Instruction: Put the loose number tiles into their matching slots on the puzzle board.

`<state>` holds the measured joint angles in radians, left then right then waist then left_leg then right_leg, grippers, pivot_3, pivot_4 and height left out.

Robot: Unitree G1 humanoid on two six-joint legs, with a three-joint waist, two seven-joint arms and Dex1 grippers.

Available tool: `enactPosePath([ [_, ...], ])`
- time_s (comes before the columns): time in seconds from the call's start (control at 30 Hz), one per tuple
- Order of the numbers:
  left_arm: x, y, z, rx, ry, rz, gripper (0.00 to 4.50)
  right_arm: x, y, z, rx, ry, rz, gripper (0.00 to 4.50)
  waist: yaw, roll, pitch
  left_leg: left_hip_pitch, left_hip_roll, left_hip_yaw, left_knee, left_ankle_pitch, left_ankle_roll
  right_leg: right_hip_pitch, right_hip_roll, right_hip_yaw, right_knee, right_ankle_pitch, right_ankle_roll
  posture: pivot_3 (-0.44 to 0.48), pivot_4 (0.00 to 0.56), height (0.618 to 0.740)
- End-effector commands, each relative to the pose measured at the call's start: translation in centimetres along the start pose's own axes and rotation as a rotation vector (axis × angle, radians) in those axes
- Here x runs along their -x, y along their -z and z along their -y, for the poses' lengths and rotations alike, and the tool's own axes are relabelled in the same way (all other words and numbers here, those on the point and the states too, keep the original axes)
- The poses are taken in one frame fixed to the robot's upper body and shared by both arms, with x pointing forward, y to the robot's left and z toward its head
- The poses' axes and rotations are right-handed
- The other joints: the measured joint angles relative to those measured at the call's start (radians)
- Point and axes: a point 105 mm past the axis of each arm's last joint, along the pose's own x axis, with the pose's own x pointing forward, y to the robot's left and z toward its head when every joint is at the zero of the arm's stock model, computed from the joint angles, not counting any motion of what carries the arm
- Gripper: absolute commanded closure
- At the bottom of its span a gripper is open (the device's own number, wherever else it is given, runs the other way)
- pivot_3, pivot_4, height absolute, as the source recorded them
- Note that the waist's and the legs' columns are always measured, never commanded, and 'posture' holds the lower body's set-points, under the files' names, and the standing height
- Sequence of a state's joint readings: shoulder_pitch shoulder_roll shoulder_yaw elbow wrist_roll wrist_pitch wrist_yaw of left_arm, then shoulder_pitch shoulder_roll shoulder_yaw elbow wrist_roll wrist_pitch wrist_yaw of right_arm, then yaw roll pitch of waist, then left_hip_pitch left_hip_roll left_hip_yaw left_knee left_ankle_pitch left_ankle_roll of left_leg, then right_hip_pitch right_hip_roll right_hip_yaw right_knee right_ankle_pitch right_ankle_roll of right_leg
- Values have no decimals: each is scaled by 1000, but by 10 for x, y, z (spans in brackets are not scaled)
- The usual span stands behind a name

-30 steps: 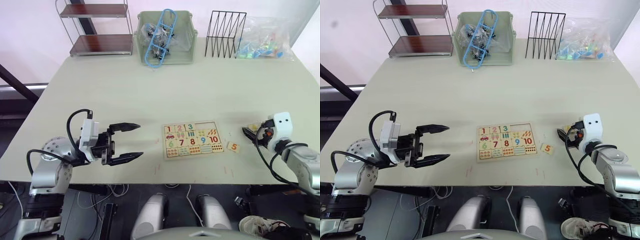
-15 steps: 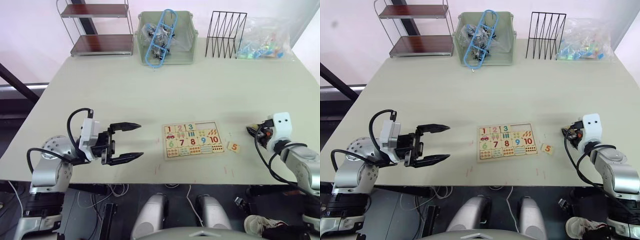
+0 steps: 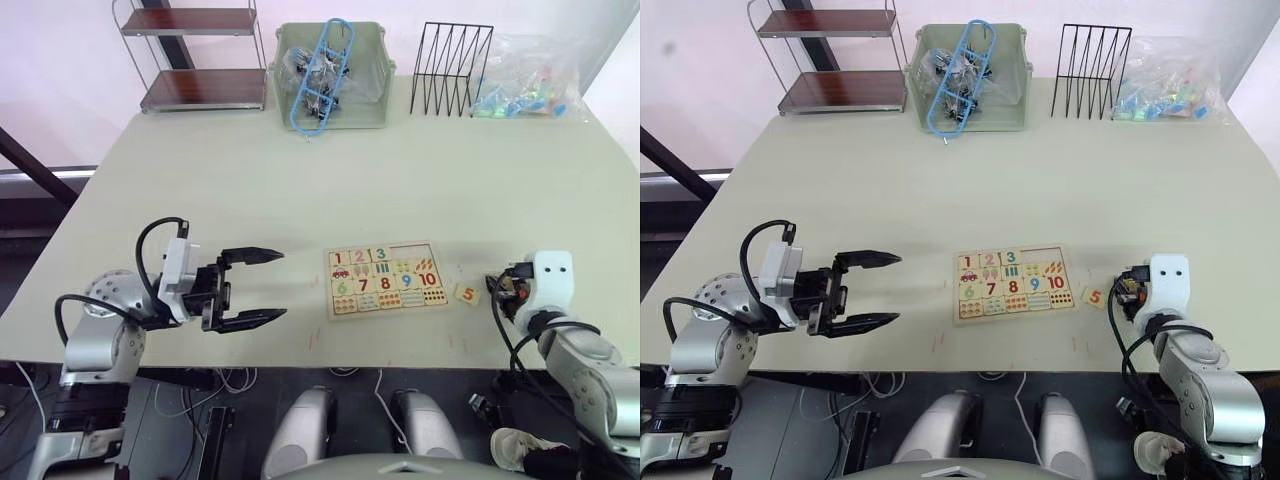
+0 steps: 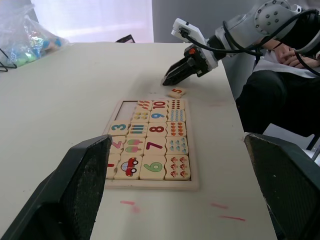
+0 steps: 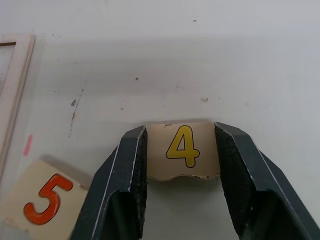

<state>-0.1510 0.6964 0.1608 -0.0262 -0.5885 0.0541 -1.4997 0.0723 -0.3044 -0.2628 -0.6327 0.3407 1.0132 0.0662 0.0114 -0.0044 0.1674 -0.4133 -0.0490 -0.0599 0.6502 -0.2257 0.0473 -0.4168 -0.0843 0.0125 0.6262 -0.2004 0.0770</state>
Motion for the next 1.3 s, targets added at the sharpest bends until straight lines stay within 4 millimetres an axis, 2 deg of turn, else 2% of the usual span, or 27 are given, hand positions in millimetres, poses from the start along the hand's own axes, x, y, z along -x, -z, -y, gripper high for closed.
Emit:
enactPosePath([
  [0.03, 1, -5, -1, -31, 12, 2, 0, 9, 5, 1, -6, 33, -18, 3085, 0, 0, 0, 0, 0, 0, 0, 0, 0, 0, 0, 0, 0, 0, 0, 0, 150, 739],
  [0.33, 1, -4, -2, -35, 18, 1, 0, 11, 7, 1, -17, 33, -23, 3085, -1, 0, 0, 0, 0, 0, 0, 0, 0, 0, 0, 0, 0, 0, 0, 0, 150, 739],
  [0.37, 1, -4, -2, -36, 18, 1, 0, 10, 7, 1, -16, 34, -23, 2055, -1, 0, 0, 0, 0, 0, 0, 0, 0, 0, 0, 0, 0, 0, 0, 0, 150, 739],
  [0.43, 2, -4, -1, -36, 15, -1, 0, 11, 3, 0, -30, 22, -3, 1139, -2, 0, 0, 0, 0, 0, 0, 0, 0, 0, 0, 0, 0, 0, 0, 0, 150, 739],
  [0.47, 2, -3, -1, -36, 14, -1, 0, 11, 0, 0, -42, 23, 11, 833, -2, 0, 0, 0, 0, 0, 0, 0, 0, 0, 0, 0, 0, 0, 0, 0, 150, 739],
  [0.5, 3, -3, -1, -36, 11, -2, 0, 12, -2, 1, -51, 25, 22, 258, -3, 0, 0, 0, 0, 0, 0, 0, 0, 0, 0, 0, 0, 0, 0, 0, 150, 739],
  [0.53, 3, -3, -1, -36, 6, -1, 0, 12, -5, 3, -55, 34, 39, 14, -4, 0, 0, 0, 0, 0, 0, 0, 0, 0, 0, 0, 0, 0, 0, 0, 150, 739],
  [0.67, 3, -4, 0, -35, -20, 10, 0, 15, -17, 3, -61, 5, 105, 14, -12, 0, 0, 0, 0, 0, 0, 0, 0, 0, 0, 0, 0, 0, 0, 0, 150, 739],
  [1.0, 3, -4, 3, -28, -36, 13, 0, 29, -40, 2, 75, -291, 263, 14, -22, 0, 0, 0, 0, 0, 0, 0, 0, 0, 0, 0, 0, 0, 0, 0, 150, 739],
  [1.1, 4, -4, 3, -27, -38, 12, 0, 33, -53, 0, 110, -449, 353, 14, -22, 0, 0, 0, 0, 0, 0, 0, 0, 0, 0, 0, 0, 0, 0, 0, 150, 739],
  [1.3, 2, -2, 0, -27, -48, 14, 0, 30, -58, 2, 309, -749, 374, 14, -23, 0, 0, 1, 0, 1, 0, 0, 0, 1, 0, 0, -1, 0, 0, 0, 150, 739],
])
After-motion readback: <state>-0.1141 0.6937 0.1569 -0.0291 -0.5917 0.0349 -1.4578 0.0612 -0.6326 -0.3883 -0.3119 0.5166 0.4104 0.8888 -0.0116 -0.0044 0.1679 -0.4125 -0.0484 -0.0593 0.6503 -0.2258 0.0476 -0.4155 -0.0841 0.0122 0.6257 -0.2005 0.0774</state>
